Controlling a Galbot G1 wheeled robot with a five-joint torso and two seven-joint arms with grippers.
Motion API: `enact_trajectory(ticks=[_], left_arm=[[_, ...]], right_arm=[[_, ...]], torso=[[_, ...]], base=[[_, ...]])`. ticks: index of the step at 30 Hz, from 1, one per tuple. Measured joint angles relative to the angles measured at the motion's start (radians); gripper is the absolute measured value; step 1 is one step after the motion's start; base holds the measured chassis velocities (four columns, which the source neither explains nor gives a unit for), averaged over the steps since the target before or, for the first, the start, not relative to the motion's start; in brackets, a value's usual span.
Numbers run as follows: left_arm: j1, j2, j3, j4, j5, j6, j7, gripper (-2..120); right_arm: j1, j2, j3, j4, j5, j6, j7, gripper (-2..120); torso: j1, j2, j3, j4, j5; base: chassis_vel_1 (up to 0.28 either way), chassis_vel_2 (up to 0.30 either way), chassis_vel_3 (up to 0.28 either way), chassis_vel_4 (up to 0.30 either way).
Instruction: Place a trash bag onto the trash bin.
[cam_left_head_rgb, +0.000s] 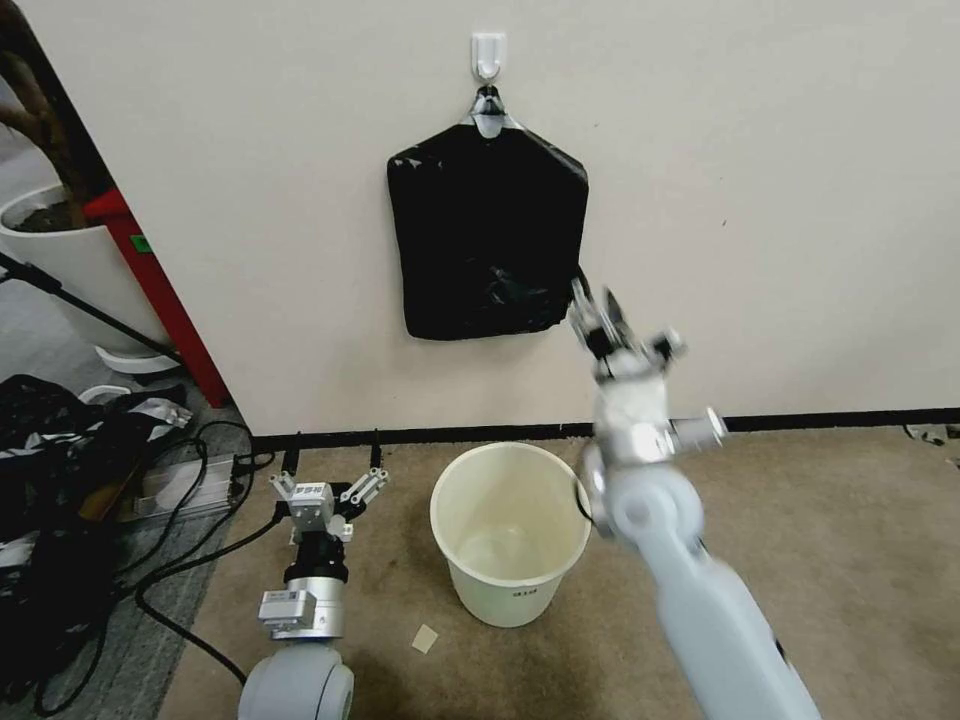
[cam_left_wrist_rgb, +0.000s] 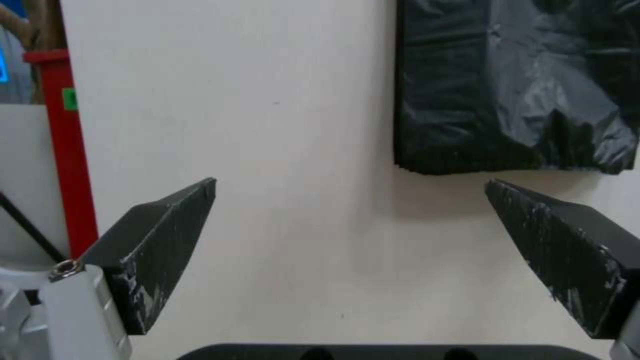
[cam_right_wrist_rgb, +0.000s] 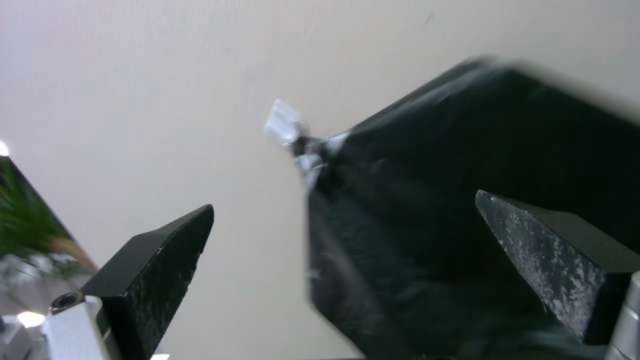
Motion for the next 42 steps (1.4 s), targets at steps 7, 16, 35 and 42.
enact_trajectory(ticks=[7,16,35,42], left_arm=[[0.011,0.007,-0.014,-0.018,0.003,0.004,-0.016,100],[0.021,0.018,-0.031,-0.028,0.001,0.009,-0.021,100],[0.040,0.000,-0.033,-0.036,0.019,0.007,-0.023,100],[0.049,-0.007,-0.041,-0.044,0.027,0.007,-0.023,100]], right_arm=[[0.235,0.077,-0.007,-0.147,0.185,-0.158,0.037,100],[0.451,0.163,-0.025,-0.375,0.181,-0.149,0.050,100],[0.527,0.216,-0.026,-0.444,0.106,-0.157,0.023,100],[0.549,0.212,-0.010,-0.482,0.106,-0.157,-0.005,100]], torso=[[0.000,0.000,0.000,-0.0001,0.0003],[0.000,0.000,0.000,0.0000,0.0002],[0.000,0.000,0.000,-0.0001,0.0003],[0.000,0.000,0.000,-0.0002,0.0004]], base=[[0.000,0.000,0.000,0.000],[0.000,0.000,0.000,0.000],[0.000,0.000,0.000,0.000],[0.000,0.000,0.000,0.000]])
